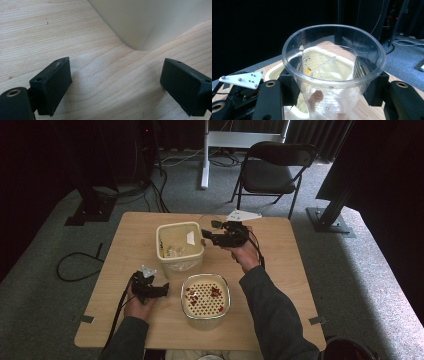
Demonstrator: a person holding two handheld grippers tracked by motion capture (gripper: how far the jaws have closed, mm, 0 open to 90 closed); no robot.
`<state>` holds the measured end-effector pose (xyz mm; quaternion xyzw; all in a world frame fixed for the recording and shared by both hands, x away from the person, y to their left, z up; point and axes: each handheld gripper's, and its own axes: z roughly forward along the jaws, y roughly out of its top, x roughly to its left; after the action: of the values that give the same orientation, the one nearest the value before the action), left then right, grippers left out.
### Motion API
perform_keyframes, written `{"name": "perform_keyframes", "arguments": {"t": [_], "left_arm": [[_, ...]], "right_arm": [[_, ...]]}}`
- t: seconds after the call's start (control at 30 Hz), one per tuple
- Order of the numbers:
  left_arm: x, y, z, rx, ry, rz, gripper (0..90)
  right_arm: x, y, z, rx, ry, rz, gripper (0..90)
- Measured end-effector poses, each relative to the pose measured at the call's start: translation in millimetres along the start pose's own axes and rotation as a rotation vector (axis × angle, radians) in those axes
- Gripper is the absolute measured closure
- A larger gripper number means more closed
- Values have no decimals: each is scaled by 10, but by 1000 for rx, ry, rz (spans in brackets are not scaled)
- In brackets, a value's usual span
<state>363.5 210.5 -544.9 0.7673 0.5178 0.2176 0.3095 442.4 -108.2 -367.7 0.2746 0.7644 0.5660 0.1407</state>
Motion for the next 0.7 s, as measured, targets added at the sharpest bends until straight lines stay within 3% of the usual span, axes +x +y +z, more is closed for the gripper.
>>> {"name": "perform_keyframes", "arguments": {"t": [0.7], "left_arm": [[1, 1, 1, 0, -1, 1, 107]], "right_arm": [[-23, 125, 172, 0, 30, 13, 409]]}}
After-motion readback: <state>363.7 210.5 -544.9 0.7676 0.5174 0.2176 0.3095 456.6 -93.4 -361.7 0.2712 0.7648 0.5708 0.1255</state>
